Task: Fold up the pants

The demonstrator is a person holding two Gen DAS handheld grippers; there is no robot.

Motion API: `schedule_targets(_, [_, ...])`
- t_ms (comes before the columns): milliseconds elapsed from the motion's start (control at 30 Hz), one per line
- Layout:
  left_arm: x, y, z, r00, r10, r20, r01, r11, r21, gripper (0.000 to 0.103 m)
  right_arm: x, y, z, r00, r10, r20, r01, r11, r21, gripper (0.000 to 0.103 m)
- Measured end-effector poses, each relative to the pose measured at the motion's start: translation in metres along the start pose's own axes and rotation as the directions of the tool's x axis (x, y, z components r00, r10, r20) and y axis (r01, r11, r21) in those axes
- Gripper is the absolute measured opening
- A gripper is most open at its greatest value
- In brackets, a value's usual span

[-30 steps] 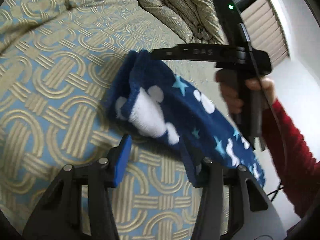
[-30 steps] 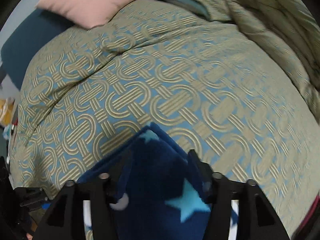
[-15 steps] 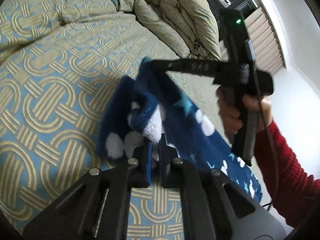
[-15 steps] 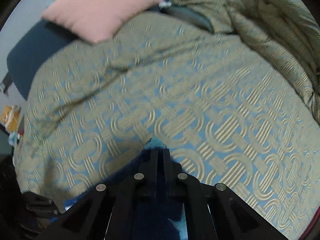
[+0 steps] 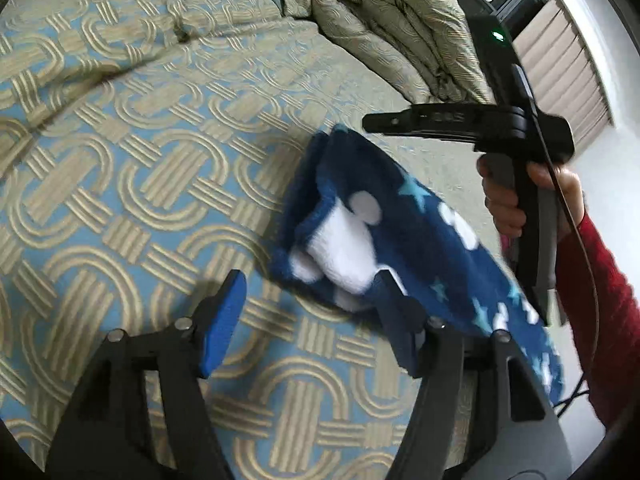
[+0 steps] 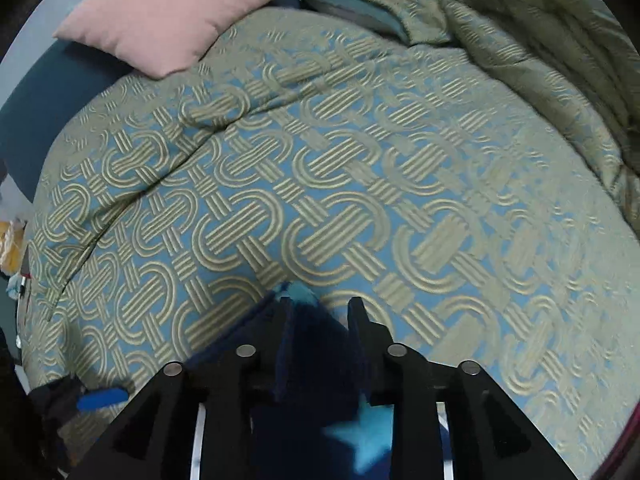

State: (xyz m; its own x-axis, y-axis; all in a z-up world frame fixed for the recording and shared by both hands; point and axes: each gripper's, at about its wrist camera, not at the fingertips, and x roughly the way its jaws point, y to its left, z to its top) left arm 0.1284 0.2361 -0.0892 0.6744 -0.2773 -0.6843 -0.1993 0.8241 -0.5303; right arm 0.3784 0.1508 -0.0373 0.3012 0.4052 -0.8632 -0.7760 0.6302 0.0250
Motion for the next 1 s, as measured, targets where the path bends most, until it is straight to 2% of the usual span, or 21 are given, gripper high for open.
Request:
schedule_targets(33, [0.005, 0.002, 0.002, 0.999, -0.028, -0.024, 0.028, 0.999, -0.024, 0.067, -0.006, -0.004, -0.003, 1.000, -0.013, 0.004, 0.013, 1.000, -0.007, 0.038])
schedule_targets(133, [0.029, 0.008, 0.008, 0.991, -0.068, -0.111, 0.054, 0.991, -0.123, 0.067, -0.019, -0.015, -0.015, 0.998, -0.062, -0.016, 0.062, 0.998, -0.005, 0.040])
schedule_targets(233, [0.033, 0.009, 0.015, 0.990, -0.119, -0.082, 0.103, 0.979, -0.178, 0.065, -0.035, -0.027, -0.039, 0.997, -0.068, -0.028, 0.069, 0.996, 0.051, 0.040])
schedule_targets(267, [0.034, 0.009, 0.017, 0.988, -0.132, -0.081, 0.115, 0.975, -0.192, 0.062, -0.043, -0.030, -0.051, 0.998, -0.061, -0.029, 0.063, 0.995, 0.079, 0.041])
schedule_targets(333, [0.040, 0.011, 0.021, 0.987, -0.137, -0.088, 0.116, 0.969, -0.218, 0.043, -0.050, -0.031, -0.069, 0.996, -0.076, -0.049, 0.081, 0.990, 0.114, 0.041])
schedule_targets(400, [0.047, 0.012, 0.020, 0.989, -0.112, -0.101, 0.088, 0.972, -0.217, 0.032, -0.055, -0.037, -0.088, 0.990, -0.108, -0.095, 0.123, 0.977, 0.173, 0.041])
schedule_targets(500, [0.050, 0.011, 0.017, 0.990, -0.101, -0.096, 0.080, 0.976, -0.201, 0.019, -0.061, -0.053, -0.113, 0.988, -0.085, -0.132, 0.122, 0.945, 0.303, 0.041])
schedule_targets(533, [0.048, 0.009, 0.017, 0.991, -0.096, -0.088, 0.078, 0.979, -0.189, 0.018, -0.061, -0.057, -0.116, 0.988, -0.080, -0.134, 0.120, 0.940, 0.320, 0.041])
schedule_targets(633, [0.041, 0.004, 0.022, 0.995, -0.089, -0.036, 0.082, 0.984, -0.158, 0.015, -0.060, -0.063, -0.119, 0.985, -0.106, -0.139, 0.148, 0.927, 0.345, 0.041])
schedule_targets(700, [0.028, 0.006, 0.032, 0.994, -0.107, 0.015, 0.108, 0.984, -0.142, 0.015, -0.062, -0.064, -0.116, 0.988, -0.092, -0.123, 0.131, 0.925, 0.357, 0.041])
schedule_targets(800, [0.033, 0.012, 0.040, 0.994, -0.108, -0.008, 0.106, 0.982, -0.155, 0.016, -0.070, -0.061, -0.110, 0.991, -0.096, -0.092, 0.122, 0.933, 0.339, 0.041])
schedule_targets(867, [0.045, 0.014, 0.037, 0.997, -0.063, -0.043, 0.057, 0.990, -0.130, 0.017, -0.077, -0.061, -0.113, 0.992, -0.100, -0.077, 0.121, 0.932, 0.341, 0.041])
schedule_targets(933, [0.055, 0.015, 0.028, 0.997, -0.003, -0.077, -0.006, 0.993, -0.116, 0.027, -0.089, -0.065, -0.127, 0.993, -0.103, -0.060, 0.118, 0.919, 0.376, 0.041])
schedule_targets(1000, [0.051, 0.024, 0.020, 0.998, -0.006, -0.059, -0.004, 0.986, -0.167, 0.031, -0.101, -0.072, -0.147, 0.992, -0.113, -0.052, 0.125, 0.902, 0.412, 0.042])
